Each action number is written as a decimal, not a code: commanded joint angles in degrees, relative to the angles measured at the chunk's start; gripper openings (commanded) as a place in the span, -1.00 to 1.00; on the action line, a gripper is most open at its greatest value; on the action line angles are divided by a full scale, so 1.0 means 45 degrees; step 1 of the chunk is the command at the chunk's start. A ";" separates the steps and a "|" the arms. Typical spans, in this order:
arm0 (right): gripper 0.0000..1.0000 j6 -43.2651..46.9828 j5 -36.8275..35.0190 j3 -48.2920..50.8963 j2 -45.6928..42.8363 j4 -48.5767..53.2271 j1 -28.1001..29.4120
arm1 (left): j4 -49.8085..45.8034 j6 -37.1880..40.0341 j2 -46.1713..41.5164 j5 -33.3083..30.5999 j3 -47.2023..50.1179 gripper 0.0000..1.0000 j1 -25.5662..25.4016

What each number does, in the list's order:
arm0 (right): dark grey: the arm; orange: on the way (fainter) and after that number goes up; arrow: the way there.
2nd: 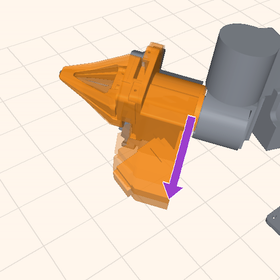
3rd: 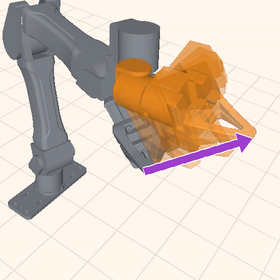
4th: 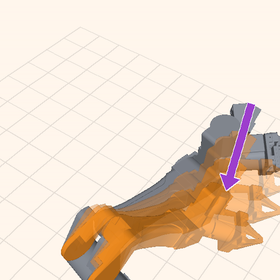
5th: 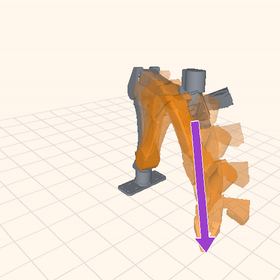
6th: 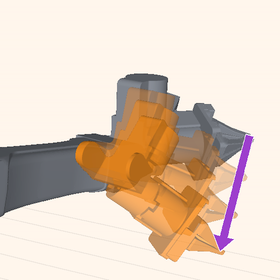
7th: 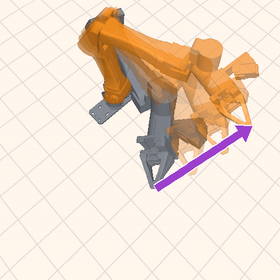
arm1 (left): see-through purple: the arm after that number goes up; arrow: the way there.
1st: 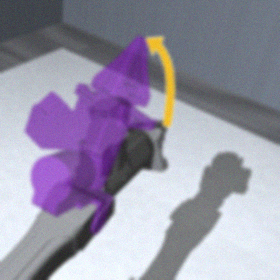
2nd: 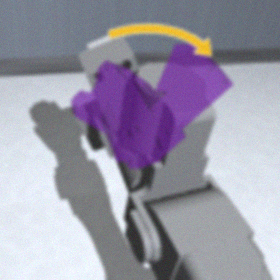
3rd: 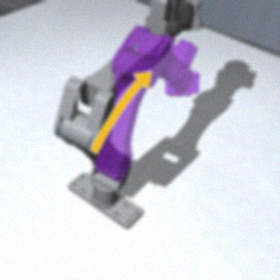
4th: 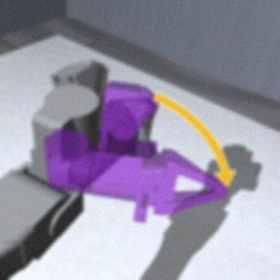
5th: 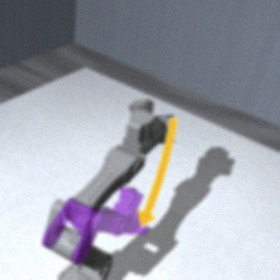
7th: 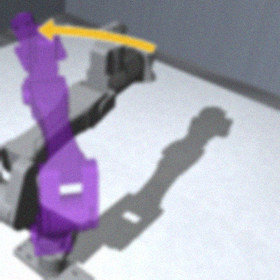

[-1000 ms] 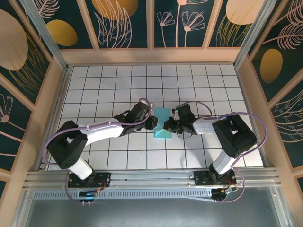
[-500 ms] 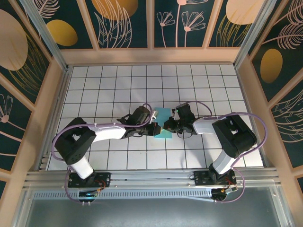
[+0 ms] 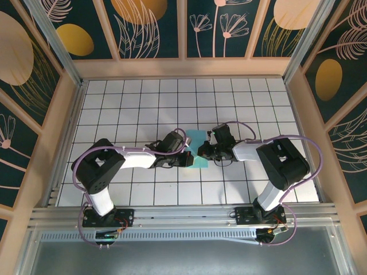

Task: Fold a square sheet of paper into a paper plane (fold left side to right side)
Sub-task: Fold the triangle a second time at the center of the table.

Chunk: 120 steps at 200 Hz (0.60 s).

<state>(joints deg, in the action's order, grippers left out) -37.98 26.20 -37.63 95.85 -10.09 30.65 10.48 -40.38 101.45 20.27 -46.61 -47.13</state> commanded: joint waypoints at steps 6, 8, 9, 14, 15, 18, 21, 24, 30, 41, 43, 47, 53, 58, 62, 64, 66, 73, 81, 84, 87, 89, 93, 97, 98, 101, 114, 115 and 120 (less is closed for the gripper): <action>-1.00 0.0256 -0.0471 -0.0115 0.0445 0.0757 0.0082 | 0.0228 -0.0022 0.0166 -0.0476 0.0060 -1.00 0.0024; -1.00 0.0256 -0.0470 -0.0115 0.0449 0.0757 0.0082 | 0.0229 -0.0014 0.0169 -0.0470 0.0064 -1.00 0.0020; -1.00 0.0256 -0.0470 -0.0115 0.0453 0.0757 0.0082 | 0.0229 -0.0022 0.0160 -0.0476 0.0074 -1.00 0.0013; -1.00 0.0259 -0.0470 -0.0115 0.0457 0.0757 0.0082 | 0.0230 -0.0001 0.0179 -0.0515 0.0083 -1.00 0.0022; -1.00 0.0257 -0.0470 -0.0115 0.0457 0.0747 0.0082 | 0.0220 0.0004 0.0175 -0.0518 0.0084 -1.00 0.0023; -1.00 0.0266 -0.0470 -0.0115 0.0462 0.0768 0.0082 | 0.0184 0.0008 0.0186 -0.0547 0.0084 -1.00 0.0025; -1.00 0.0259 -0.0487 -0.0115 0.0463 0.0776 0.0078 | 0.0173 0.0018 0.0204 -0.0558 0.0084 -1.00 0.0013; -1.00 0.0273 -0.0489 -0.0115 0.0460 0.0774 0.0082 | 0.0171 0.0027 0.0204 -0.0564 0.0084 -1.00 0.0006; -1.00 0.0275 -0.0508 -0.0115 0.0456 0.0798 0.0082 | 0.0153 0.0018 0.0224 -0.0569 0.0084 -1.00 0.0007; -1.00 0.0306 -0.0529 -0.0134 0.0447 0.0858 0.0082 | 0.0130 0.0018 0.0241 -0.0618 0.0084 -1.00 0.0011; -1.00 0.0312 -0.0543 -0.0134 0.0455 0.0861 0.0073 | 0.0131 0.0026 0.0237 -0.0618 0.0099 -1.00 0.0012; -1.00 0.0314 -0.0557 -0.0135 0.0442 0.0863 0.0082 | 0.0117 0.0035 0.0243 -0.0628 0.0104 -1.00 0.0016; -1.00 0.0323 -0.0549 -0.0130 0.0456 0.0893 0.0078 | 0.0150 0.0036 0.0248 -0.0636 0.0136 -1.00 0.0021; -1.00 0.0312 -0.0571 -0.0134 0.0456 0.0909 0.0082 | 0.0149 0.0028 0.0253 -0.0655 0.0137 -1.00 0.0009; -1.00 0.0332 -0.0567 -0.0135 0.0452 0.0908 0.0082 | 0.0151 0.0015 0.0255 -0.0657 0.0158 -1.00 0.0012; -1.00 0.0333 -0.0577 -0.0135 0.0451 0.0912 0.0082 | 0.0147 0.0010 0.0275 -0.0657 0.0152 -1.00 0.0007; -1.00 0.0334 -0.0570 -0.0139 0.0455 0.0913 0.0082 | 0.0150 0.0014 0.0285 -0.0643 0.0160 -1.00 0.0016; -1.00 0.0334 -0.0567 -0.0135 0.0446 0.0912 0.0082 | 0.0151 0.0025 0.0307 -0.0656 0.0180 -1.00 0.0011; -1.00 0.0345 -0.0585 -0.0144 0.0454 0.0947 0.0082 | 0.0117 0.0018 0.0321 -0.0687 0.0177 -1.00 0.0008; -1.00 0.0352 -0.0582 -0.0153 0.0457 0.0945 0.0082 | 0.0096 0.0022 0.0321 -0.0710 0.0186 -1.00 0.0013; -1.00 0.0353 -0.0569 -0.0154 0.0455 0.0937 0.0082 | 0.0069 0.0044 0.0341 -0.0732 0.0183 -1.00 0.0016; -1.00 0.0358 -0.0568 -0.0154 0.0456 0.0944 0.0082 | 0.0058 0.0057 0.0330 -0.0744 0.0192 -1.00 0.0008; -1.00 0.0354 -0.0567 -0.0164 0.0467 0.0945 0.0082 | 0.0030 0.0056 0.0327 -0.0781 0.0186 -1.00 0.0008; -1.00 0.0368 -0.0570 -0.0173 0.0470 0.0954 0.0082 | -0.0018 0.0071 0.0327 -0.0836 0.0183 -1.00 0.0013; -1.00 0.0370 -0.0578 -0.0173 0.0473 0.0963 0.0082 | -0.0021 0.0079 0.0337 -0.0844 0.0183 -1.00 0.0019; -1.00 0.0372 -0.0581 -0.0174 0.0461 0.0966 0.0082 | -0.0051 0.0100 0.0340 -0.0861 0.0182 -1.00 0.0010; -1.00 0.0373 -0.0568 -0.0174 0.0486 0.0945 0.0082 | -0.0073 0.0106 0.0333 -0.0911 0.0209 -1.00 0.0011; -1.00 0.0373 -0.0568 -0.0174 0.0481 0.0949 0.0082 | -0.0068 0.0106 0.0333 -0.0921 0.0215 -1.00 0.0008; -1.00 0.0374 -0.0567 -0.0170 0.0479 0.0943 0.0078 | -0.0064 0.0097 0.0333 -0.0930 0.0210 -1.00 0.0009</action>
<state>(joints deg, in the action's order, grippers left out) -37.82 26.20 -37.95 96.09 -9.93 30.65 10.46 -40.36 102.02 17.41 -46.35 -47.13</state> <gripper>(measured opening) 0.049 0.043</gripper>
